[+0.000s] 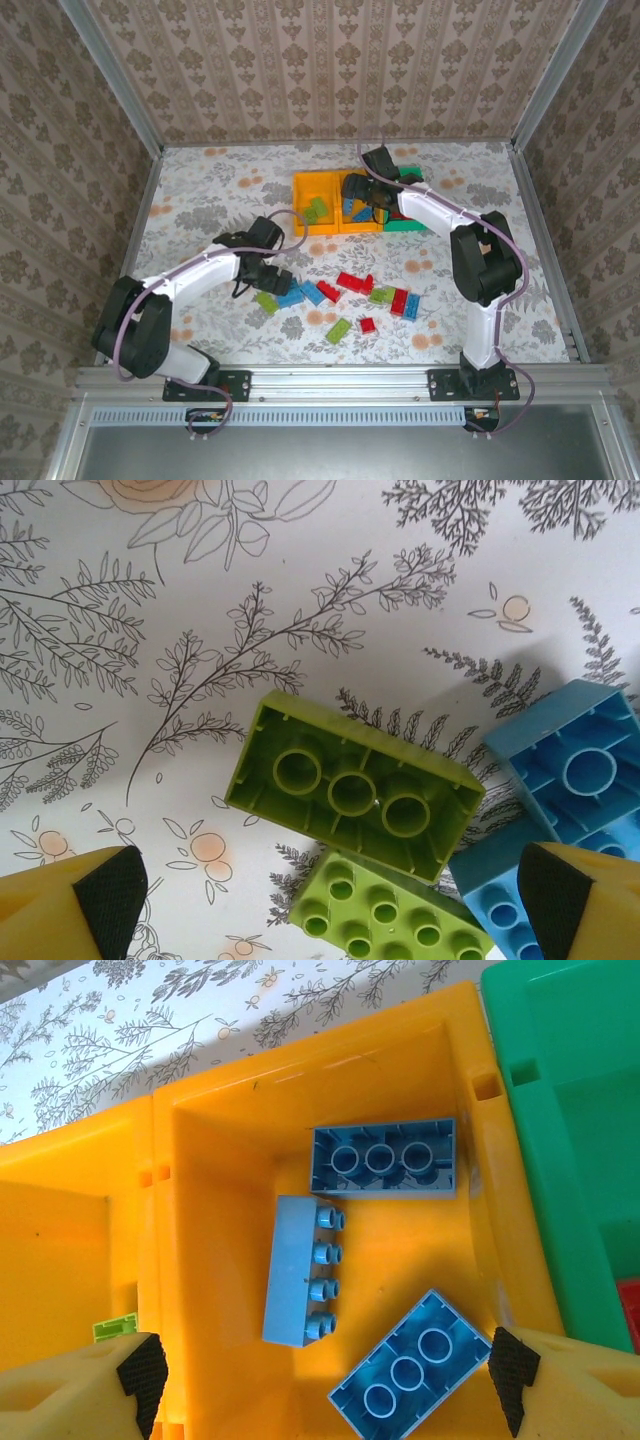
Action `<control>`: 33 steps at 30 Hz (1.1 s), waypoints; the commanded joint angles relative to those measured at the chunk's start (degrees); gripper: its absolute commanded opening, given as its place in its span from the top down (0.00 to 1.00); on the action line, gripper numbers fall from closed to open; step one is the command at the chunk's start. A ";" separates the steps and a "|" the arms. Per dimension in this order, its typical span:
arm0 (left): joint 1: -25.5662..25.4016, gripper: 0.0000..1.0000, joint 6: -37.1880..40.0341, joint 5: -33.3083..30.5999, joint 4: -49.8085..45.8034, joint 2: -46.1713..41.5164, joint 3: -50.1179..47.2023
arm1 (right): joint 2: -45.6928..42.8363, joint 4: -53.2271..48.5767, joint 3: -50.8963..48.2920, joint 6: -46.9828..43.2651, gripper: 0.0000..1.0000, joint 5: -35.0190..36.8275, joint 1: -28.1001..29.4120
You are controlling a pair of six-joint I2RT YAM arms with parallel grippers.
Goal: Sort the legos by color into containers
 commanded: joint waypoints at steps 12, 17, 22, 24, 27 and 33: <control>-1.38 0.05 5.77 -4.05 -3.42 6.81 5.34 | -2.84 -1.47 -0.69 0.69 0.12 1.00 -0.46; -1.38 0.07 6.80 -4.16 -3.81 9.47 7.04 | -3.01 -2.03 -0.87 0.42 0.11 1.35 -0.55; -1.29 0.09 7.83 -1.65 -4.28 12.22 8.57 | -3.07 -2.08 -1.03 0.34 0.11 1.44 -0.81; -1.29 0.11 8.18 -0.72 -4.70 13.61 9.14 | -3.13 -2.14 -0.98 0.37 0.11 1.44 -0.88; -1.29 0.12 8.31 -0.19 -4.99 14.60 9.43 | -3.26 -2.23 -1.18 0.25 0.11 1.44 -1.05; -1.20 0.15 8.60 1.11 -5.18 14.77 8.96 | -3.12 -2.29 -1.33 0.34 0.11 1.27 -1.60</control>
